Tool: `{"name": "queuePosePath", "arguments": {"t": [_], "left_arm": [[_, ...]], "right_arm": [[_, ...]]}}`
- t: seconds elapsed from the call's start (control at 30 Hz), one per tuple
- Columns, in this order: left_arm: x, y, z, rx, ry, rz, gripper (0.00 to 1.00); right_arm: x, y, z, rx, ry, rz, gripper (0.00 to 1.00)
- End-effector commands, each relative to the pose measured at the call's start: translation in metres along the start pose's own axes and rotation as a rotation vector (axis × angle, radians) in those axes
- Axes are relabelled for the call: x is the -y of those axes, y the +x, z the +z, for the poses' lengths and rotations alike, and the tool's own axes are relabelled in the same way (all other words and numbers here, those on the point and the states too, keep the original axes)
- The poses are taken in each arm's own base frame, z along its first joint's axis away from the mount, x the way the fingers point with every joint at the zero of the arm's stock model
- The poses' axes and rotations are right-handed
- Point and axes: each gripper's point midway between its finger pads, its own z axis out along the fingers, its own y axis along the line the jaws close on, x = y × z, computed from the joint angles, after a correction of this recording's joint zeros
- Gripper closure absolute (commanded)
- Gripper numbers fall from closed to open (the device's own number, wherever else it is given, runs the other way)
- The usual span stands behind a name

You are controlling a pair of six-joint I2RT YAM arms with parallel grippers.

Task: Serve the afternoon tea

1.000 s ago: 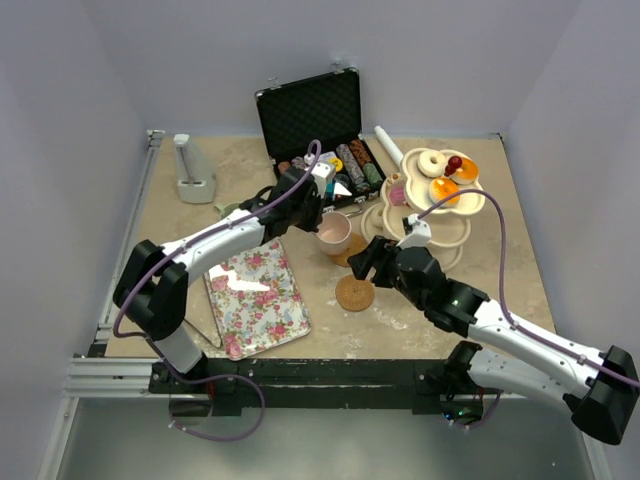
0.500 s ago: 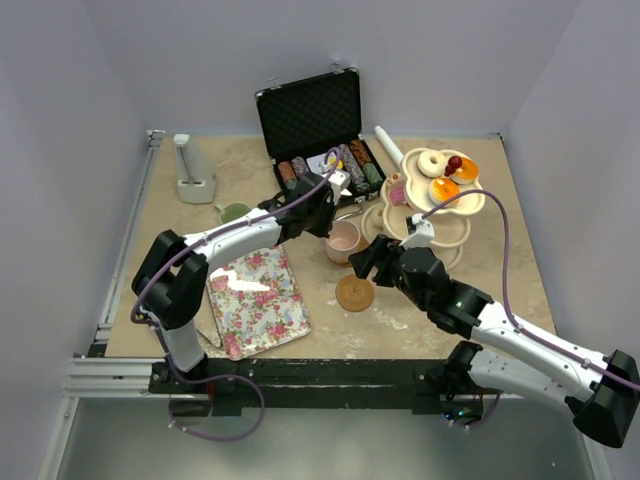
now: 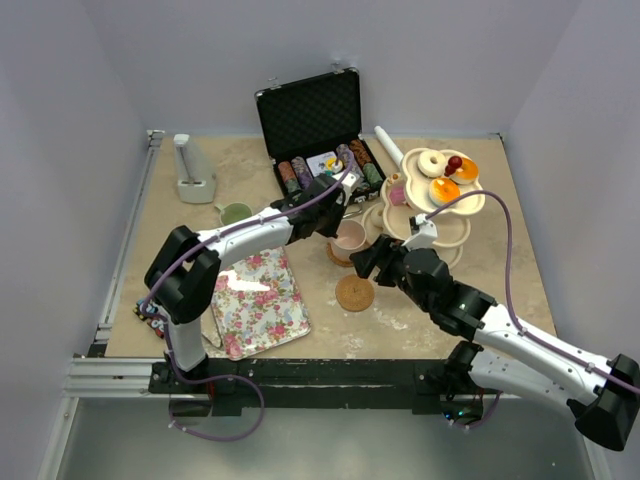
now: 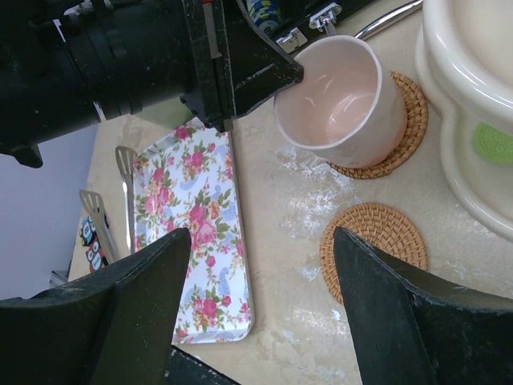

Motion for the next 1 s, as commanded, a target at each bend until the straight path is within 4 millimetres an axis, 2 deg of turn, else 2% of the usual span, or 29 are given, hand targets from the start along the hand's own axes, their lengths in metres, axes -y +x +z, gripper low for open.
{"name": "queuePosePath", "arguments": {"t": [0.0, 0.8, 0.97], "left_arm": [[0.0072, -0.0457, -0.0067, 0.129, 0.011, -0.012, 1.00], [0.0073, -0.0373, 0.0025, 0.094, 0.003, 0.003, 0.99], [0.0062, -0.0386, 0.0016, 0.096, -0.002, 0.007, 0.84]], "right_arm": [[-0.0006, -0.0069, -0.0004, 0.037, -0.004, 0.004, 0.23], [-0.0011, -0.0036, 0.0018, 0.027, -0.009, 0.001, 0.23], [-0.0018, -0.0034, 0.0015, 0.025, -0.011, -0.001, 0.23]]}}
